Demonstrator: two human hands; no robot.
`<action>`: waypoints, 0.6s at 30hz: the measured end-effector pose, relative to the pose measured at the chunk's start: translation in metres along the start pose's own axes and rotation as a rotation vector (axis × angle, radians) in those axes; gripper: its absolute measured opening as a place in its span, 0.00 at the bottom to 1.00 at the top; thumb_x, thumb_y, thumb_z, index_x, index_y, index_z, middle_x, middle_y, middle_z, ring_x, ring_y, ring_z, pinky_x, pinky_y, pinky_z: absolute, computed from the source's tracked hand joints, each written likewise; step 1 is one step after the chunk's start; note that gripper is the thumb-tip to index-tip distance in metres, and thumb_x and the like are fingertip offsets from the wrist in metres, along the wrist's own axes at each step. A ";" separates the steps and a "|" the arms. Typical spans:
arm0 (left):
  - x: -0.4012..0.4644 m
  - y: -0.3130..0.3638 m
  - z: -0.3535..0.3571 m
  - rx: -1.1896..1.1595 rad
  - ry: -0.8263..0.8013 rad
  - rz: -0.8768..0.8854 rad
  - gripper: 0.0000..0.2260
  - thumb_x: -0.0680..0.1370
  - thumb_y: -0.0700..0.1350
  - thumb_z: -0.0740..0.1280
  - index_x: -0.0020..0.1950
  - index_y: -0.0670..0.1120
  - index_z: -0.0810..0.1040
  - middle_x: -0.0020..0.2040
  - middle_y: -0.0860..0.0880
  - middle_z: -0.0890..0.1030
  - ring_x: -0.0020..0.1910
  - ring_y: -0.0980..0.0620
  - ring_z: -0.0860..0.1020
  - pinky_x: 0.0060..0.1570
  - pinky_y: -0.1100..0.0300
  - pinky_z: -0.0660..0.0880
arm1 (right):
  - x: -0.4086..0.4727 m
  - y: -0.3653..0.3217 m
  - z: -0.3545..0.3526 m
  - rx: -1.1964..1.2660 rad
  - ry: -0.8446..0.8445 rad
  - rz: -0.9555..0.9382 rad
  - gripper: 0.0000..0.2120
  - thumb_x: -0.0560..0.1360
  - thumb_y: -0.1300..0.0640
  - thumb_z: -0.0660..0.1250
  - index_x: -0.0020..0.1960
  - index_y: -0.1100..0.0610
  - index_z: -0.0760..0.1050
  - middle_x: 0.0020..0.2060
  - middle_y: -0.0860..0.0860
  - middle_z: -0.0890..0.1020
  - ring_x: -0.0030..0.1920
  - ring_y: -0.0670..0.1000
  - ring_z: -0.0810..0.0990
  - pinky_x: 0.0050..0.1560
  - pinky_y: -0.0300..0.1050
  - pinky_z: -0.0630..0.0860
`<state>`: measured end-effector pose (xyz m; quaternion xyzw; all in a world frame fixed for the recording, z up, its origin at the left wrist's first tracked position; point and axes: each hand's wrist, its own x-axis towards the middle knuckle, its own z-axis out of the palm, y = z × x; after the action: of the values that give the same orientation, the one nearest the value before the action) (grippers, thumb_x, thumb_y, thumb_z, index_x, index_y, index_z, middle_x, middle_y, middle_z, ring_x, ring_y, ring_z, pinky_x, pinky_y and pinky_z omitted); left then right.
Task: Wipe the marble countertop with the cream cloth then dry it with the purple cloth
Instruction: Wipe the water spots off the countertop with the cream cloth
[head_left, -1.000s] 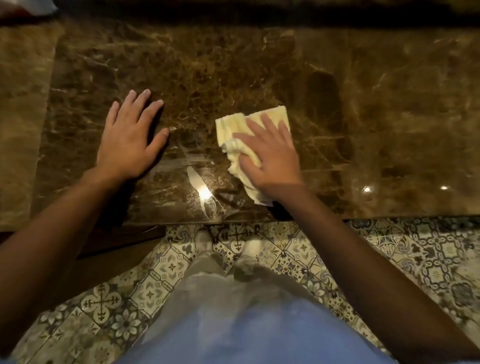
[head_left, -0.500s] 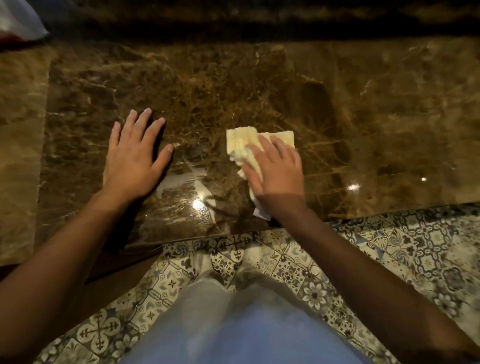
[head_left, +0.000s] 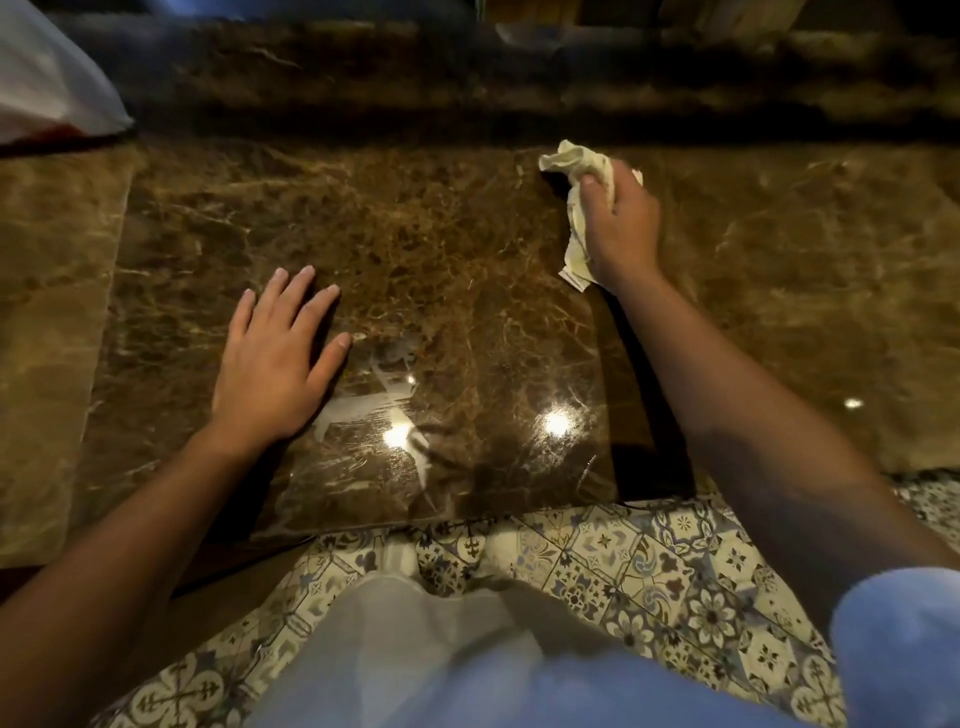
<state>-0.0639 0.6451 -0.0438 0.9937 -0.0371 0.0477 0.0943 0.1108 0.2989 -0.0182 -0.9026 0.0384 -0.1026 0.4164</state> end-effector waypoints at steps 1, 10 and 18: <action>0.000 0.001 0.000 -0.001 -0.002 -0.004 0.27 0.84 0.59 0.55 0.80 0.47 0.67 0.83 0.42 0.65 0.83 0.41 0.58 0.80 0.41 0.52 | 0.004 -0.003 0.007 0.003 -0.046 -0.018 0.15 0.82 0.48 0.62 0.61 0.53 0.82 0.51 0.49 0.85 0.51 0.50 0.82 0.53 0.51 0.79; 0.000 0.005 -0.005 -0.021 -0.013 -0.022 0.27 0.84 0.59 0.56 0.81 0.48 0.67 0.83 0.43 0.64 0.83 0.41 0.58 0.80 0.42 0.51 | -0.099 -0.037 0.027 0.166 -0.424 -0.225 0.07 0.71 0.53 0.69 0.43 0.51 0.87 0.35 0.48 0.86 0.37 0.45 0.84 0.39 0.45 0.78; -0.001 0.010 -0.010 -0.011 -0.013 -0.036 0.26 0.85 0.56 0.59 0.81 0.47 0.67 0.83 0.42 0.65 0.83 0.40 0.59 0.80 0.42 0.51 | -0.193 -0.032 -0.015 0.211 -0.629 -0.289 0.15 0.70 0.51 0.65 0.36 0.63 0.81 0.32 0.58 0.83 0.36 0.55 0.79 0.39 0.50 0.74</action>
<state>-0.0668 0.6368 -0.0326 0.9939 -0.0200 0.0396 0.1005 -0.0812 0.3386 -0.0140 -0.8380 -0.2305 0.1189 0.4801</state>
